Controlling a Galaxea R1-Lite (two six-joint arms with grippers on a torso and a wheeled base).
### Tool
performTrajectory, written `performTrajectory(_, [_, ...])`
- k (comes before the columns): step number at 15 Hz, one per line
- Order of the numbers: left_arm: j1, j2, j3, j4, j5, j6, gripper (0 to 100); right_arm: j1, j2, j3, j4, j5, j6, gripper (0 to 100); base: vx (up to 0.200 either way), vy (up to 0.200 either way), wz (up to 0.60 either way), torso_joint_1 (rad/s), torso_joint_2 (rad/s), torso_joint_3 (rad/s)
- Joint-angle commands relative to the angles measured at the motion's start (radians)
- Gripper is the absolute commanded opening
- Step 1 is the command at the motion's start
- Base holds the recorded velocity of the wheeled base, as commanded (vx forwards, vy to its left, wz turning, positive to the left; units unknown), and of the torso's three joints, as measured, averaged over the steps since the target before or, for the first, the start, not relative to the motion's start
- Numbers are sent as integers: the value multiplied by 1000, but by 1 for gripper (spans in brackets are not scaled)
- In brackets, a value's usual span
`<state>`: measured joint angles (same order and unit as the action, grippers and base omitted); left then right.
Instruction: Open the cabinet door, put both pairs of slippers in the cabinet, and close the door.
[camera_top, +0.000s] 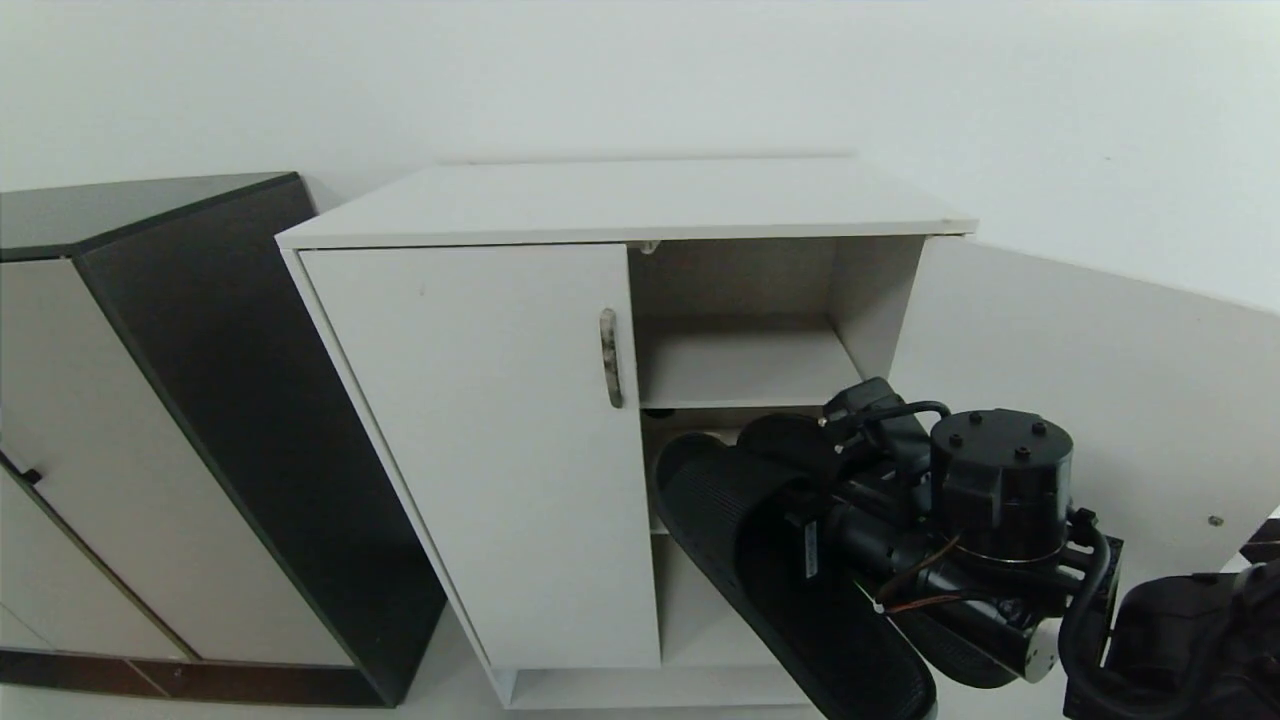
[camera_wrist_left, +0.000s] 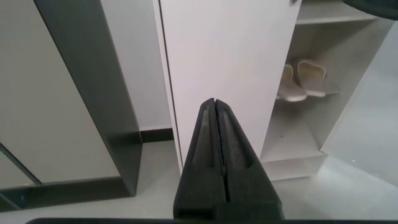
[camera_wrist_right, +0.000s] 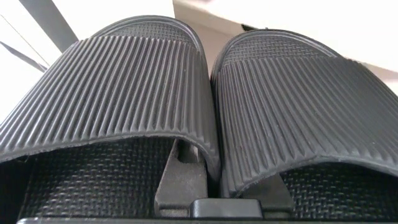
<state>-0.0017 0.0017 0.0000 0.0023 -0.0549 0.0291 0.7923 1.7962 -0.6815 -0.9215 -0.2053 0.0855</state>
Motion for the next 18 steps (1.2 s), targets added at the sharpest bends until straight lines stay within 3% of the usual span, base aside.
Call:
performTrajectory(1, [0,0,0,1,0,0,0,1,3,0,0,0,0,0,0,0,0,-85,456,359])
performTrajectory(6, [0,0,0,1,0,0,0,1,8,0,0,1,0,0,0,0,0,-43,416,372])
performTrajectory(12, [0,0,0,1,0,-2,0,2,94,-9,-105,-54,-55,0,0,0,0,-2,60,55])
performTrajectory(13, [0,0,0,1,0,-2,0,24,120,-93,-34,-212,-63,0,0,0,0,0,0,0])
performTrajectory(14, [0,0,0,1,0,0,0,42,115,-176,90,-290,-44,0,0,0,0,0,0,0])
performTrajectory(17, [0,0,0,1,0,0,0,94,29,-402,492,-364,128,0,0,0,0,0,0,0])
performTrajectory(18, [0,0,0,1,0,0,0,119,8,-494,659,-440,186,0,0,0,0,0,0,0])
